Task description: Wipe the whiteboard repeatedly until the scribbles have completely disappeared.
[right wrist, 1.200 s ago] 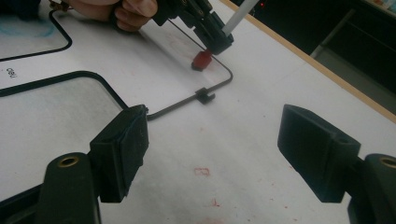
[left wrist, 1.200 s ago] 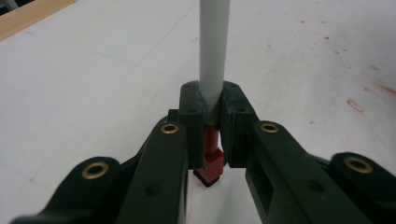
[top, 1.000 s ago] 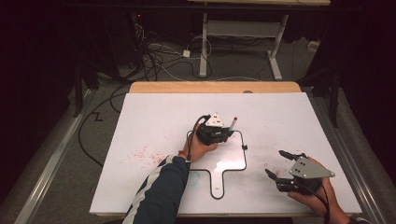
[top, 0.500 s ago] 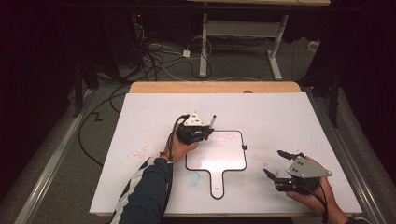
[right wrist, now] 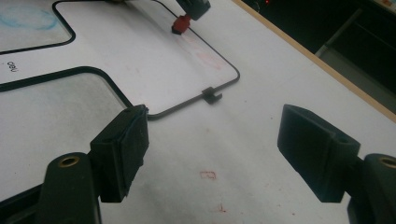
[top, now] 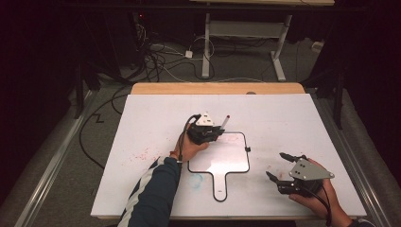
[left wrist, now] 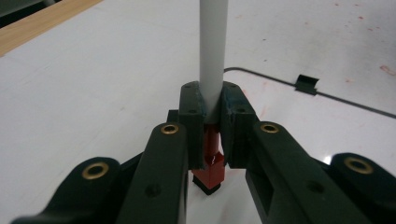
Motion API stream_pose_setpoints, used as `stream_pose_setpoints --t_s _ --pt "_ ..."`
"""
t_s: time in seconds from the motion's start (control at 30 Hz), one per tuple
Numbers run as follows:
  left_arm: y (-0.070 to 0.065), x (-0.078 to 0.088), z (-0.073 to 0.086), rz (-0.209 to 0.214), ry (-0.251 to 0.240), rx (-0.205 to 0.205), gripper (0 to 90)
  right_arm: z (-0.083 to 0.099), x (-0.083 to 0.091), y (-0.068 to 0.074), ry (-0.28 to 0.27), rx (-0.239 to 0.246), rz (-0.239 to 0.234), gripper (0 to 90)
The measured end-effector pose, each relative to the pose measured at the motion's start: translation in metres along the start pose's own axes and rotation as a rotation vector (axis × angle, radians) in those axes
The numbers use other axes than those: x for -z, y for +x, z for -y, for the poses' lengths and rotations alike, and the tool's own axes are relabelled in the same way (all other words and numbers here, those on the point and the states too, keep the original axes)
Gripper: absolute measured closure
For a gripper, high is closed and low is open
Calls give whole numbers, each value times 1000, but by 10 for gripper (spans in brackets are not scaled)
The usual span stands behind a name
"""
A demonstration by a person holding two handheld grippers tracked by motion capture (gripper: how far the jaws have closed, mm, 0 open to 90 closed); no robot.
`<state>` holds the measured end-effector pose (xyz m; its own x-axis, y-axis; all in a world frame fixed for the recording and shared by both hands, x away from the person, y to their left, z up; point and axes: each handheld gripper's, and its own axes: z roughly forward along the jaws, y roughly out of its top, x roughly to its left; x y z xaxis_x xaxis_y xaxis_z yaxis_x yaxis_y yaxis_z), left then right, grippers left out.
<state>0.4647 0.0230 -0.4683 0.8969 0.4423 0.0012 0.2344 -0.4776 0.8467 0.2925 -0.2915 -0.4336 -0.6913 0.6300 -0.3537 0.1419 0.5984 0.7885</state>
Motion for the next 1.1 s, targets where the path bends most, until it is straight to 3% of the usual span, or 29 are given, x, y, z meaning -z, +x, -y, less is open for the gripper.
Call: stream_pose_setpoints --t_s 0.13,0.3,0.57,0.77,1.03,1.1 --pt "-2 -3 -3 0 14 -31 792 1 1 0 0 3 0 256" --pt "13 14 12 -31 -1 49 792 2 3 -1 -2 -2 6 257" --pt "25 35 30 -73 -20 67 791 0 3 0 -2 2 10 258" --pt "17 22 22 -52 -24 47 791 -2 1 1 -1 7 5 259" --pt "-4 -8 -10 -12 45 -54 791 0 -1 0 5 12 -4 259" --pt "-6 -11 -15 -14 48 -60 791 0 0 -1 5 6 -3 259"
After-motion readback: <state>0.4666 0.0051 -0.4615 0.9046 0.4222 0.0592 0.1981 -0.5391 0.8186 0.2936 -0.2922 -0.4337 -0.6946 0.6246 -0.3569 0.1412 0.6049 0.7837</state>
